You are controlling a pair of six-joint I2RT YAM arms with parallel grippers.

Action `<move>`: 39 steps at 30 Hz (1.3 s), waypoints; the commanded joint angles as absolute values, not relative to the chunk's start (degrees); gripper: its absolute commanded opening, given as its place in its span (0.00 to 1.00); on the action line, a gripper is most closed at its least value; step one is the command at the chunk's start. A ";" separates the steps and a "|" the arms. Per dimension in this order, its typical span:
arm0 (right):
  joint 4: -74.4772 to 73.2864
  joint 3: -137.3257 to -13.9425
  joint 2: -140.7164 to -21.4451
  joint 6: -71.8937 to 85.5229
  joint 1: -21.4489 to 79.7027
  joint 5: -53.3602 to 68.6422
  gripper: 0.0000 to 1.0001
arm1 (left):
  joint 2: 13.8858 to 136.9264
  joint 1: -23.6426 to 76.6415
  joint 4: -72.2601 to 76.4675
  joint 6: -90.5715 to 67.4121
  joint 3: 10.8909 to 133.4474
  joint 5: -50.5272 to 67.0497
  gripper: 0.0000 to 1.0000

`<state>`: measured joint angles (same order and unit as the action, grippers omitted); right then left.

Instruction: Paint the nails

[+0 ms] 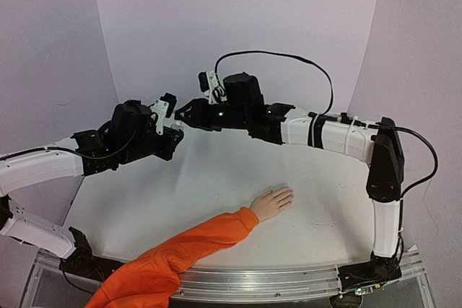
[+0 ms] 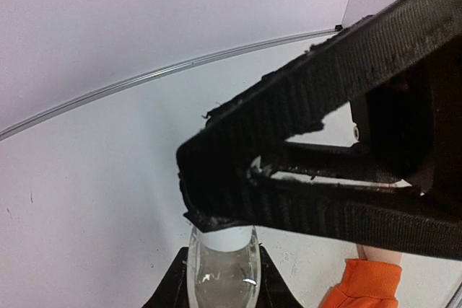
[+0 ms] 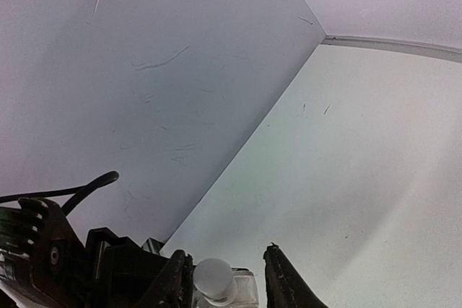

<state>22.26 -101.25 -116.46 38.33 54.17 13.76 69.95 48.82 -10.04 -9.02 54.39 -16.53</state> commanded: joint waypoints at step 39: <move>27.52 -75.84 -92.63 35.44 44.35 10.43 0.98 | 74.96 47.07 -3.58 -7.55 63.22 3.29 0.00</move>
<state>30.81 -73.21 -94.85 25.93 44.12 24.23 73.06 46.26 -6.39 -8.75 61.95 14.24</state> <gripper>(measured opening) 0.981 0.220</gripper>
